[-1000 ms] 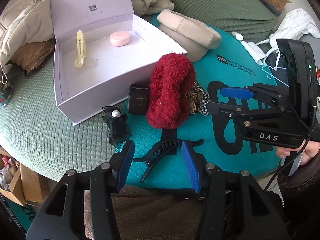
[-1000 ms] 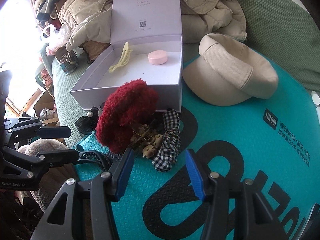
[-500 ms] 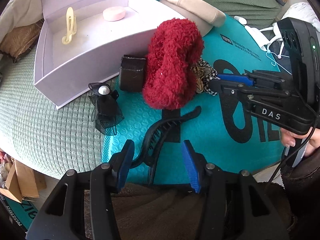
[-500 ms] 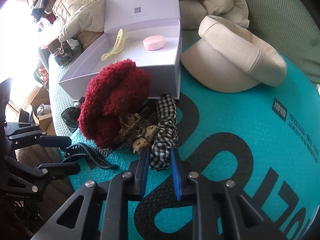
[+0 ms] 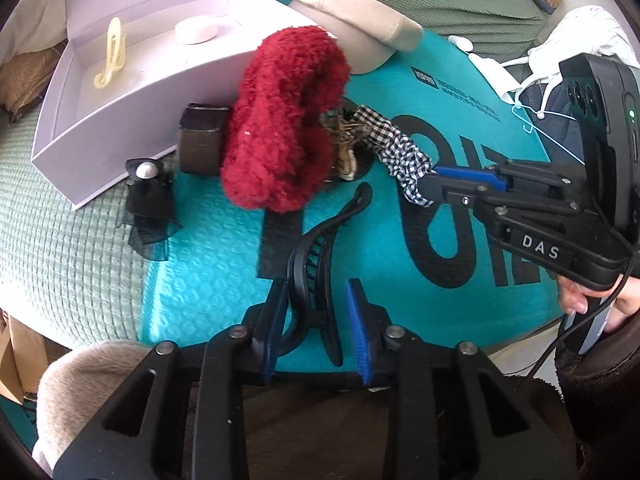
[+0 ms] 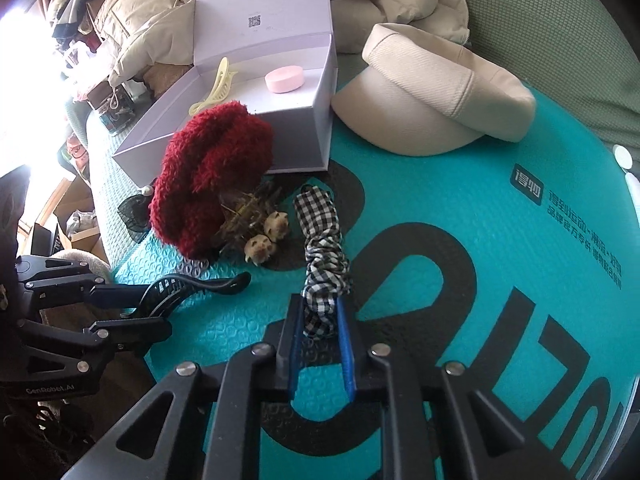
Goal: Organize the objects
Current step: 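Grasp the gingham scrunchie with the right tool while the left tool approaches a black claw clip, then close the left tool on the black claw clip and lift it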
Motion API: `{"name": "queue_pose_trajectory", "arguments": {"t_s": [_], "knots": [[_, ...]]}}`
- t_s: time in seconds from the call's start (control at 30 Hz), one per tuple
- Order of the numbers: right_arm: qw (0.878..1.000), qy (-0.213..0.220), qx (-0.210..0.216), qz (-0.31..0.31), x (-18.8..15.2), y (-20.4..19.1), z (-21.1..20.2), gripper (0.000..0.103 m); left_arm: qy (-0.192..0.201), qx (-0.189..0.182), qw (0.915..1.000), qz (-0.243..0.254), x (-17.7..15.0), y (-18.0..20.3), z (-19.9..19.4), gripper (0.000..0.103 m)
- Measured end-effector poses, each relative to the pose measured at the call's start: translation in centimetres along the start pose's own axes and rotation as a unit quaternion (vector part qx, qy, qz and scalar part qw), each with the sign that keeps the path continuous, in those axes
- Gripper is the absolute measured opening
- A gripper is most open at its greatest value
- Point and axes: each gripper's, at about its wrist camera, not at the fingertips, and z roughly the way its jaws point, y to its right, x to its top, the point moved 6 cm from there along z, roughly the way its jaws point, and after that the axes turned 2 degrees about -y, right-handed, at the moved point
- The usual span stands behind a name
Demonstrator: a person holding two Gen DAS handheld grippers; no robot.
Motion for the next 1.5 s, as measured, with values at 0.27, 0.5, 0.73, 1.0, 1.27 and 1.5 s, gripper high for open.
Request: {"name": "queue_pose_trajectory", "arguments": {"t_s": [0.27,0.5,0.73,1.0,1.27,1.5], "knots": [[1.000,-0.016,-0.011,0.020,-3.6,1.1,-1.6,0.016,0.002,-0.013,0.9998,0.013,-0.7,2.9,-0.2,0.028],[1.000,-0.012,-0.008,0.023,-5.0,1.4,-2.5,0.016,0.010,-0.001,0.9999,0.006,-1.0,3.7,-0.2,0.028],[1.000,0.022,0.000,0.023,-4.0,1.5,-2.0,0.042,0.019,0.004,0.9997,-0.013,-0.5,2.2,0.6,0.029],[0.999,0.038,-0.009,0.004,-2.8,1.4,-0.7,0.045,0.028,0.033,0.9990,0.009,0.3,2.4,1.2,0.029],[0.999,0.041,-0.032,-0.012,-3.0,1.0,0.1,0.045,0.030,0.037,0.9988,0.010,0.5,2.6,1.4,0.029],[0.998,0.037,-0.045,-0.008,-2.9,1.0,-0.1,0.021,0.037,0.019,0.9990,-0.014,0.6,2.1,1.2,0.020]]}}
